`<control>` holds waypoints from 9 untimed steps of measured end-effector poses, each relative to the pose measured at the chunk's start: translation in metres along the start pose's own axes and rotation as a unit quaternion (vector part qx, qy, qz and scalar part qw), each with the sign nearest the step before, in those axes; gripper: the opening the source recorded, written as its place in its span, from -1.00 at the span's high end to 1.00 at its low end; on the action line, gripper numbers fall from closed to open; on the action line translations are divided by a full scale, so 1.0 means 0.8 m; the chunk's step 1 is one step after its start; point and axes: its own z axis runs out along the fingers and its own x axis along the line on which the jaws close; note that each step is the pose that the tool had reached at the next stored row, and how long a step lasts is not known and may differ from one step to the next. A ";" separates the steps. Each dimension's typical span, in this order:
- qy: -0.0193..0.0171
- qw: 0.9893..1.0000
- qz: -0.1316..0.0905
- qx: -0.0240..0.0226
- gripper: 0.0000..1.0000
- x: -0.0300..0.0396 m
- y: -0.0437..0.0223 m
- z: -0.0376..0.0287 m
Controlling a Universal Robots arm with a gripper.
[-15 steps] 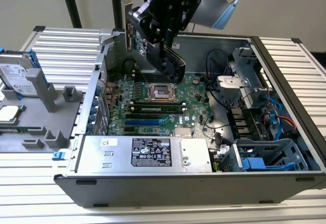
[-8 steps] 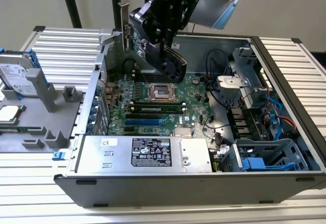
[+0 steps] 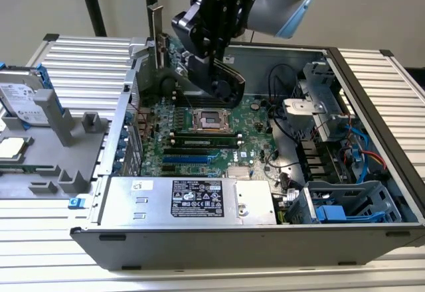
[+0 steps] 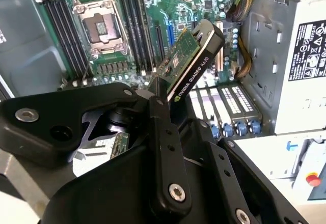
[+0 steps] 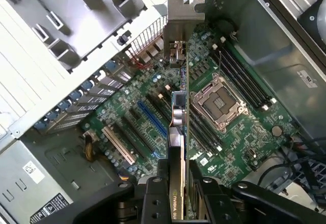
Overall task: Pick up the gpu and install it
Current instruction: 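Insert the gpu into the slot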
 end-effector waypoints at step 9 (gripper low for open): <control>0.003 0.999 -0.053 -0.001 1.00 0.0000 0.0000 -0.0001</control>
